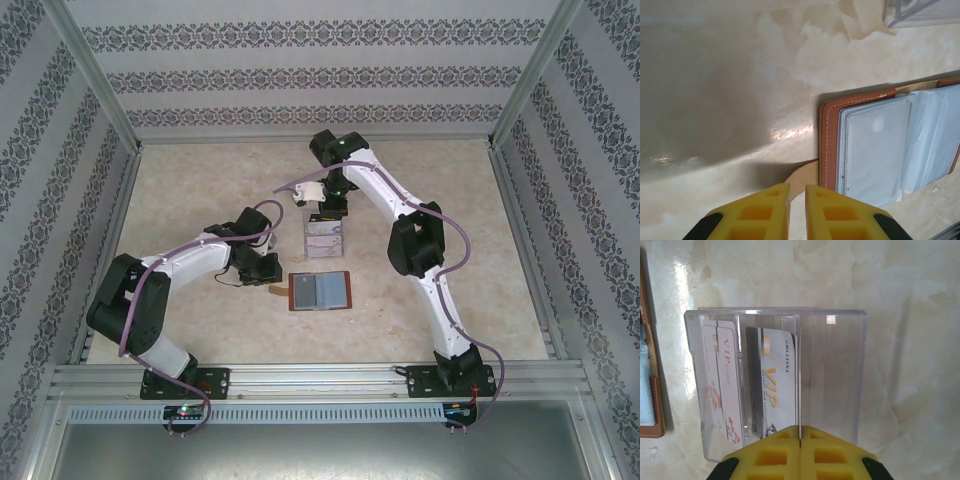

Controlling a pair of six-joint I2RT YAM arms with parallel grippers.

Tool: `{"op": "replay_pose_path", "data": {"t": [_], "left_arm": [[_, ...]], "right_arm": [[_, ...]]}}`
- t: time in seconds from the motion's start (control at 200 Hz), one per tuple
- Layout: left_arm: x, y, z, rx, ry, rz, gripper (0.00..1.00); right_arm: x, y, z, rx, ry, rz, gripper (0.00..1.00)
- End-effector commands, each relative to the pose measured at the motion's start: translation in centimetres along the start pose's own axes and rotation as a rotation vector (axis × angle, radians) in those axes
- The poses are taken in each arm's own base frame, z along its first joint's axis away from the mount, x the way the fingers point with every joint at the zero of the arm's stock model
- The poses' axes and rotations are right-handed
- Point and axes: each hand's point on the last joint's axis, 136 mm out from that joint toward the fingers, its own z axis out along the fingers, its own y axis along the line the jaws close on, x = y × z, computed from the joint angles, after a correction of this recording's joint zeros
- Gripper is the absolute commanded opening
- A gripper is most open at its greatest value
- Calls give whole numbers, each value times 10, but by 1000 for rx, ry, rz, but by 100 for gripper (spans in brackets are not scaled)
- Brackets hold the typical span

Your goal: Take the credit cards out of the card holder

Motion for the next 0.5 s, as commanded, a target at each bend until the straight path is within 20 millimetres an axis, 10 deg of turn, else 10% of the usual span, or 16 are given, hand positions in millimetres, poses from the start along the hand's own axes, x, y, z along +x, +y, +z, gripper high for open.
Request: {"op": "replay_pose_path", "data": {"t": [0.0,0.495], "left_arm": [[4,9,-7,-27,-5,-25,15],[1,5,-16,-15,-36,-15,15]], "right_arm": [[-1,15,6,-72,15,21,0],[-9,0,4,-8,13,38,18]]}}
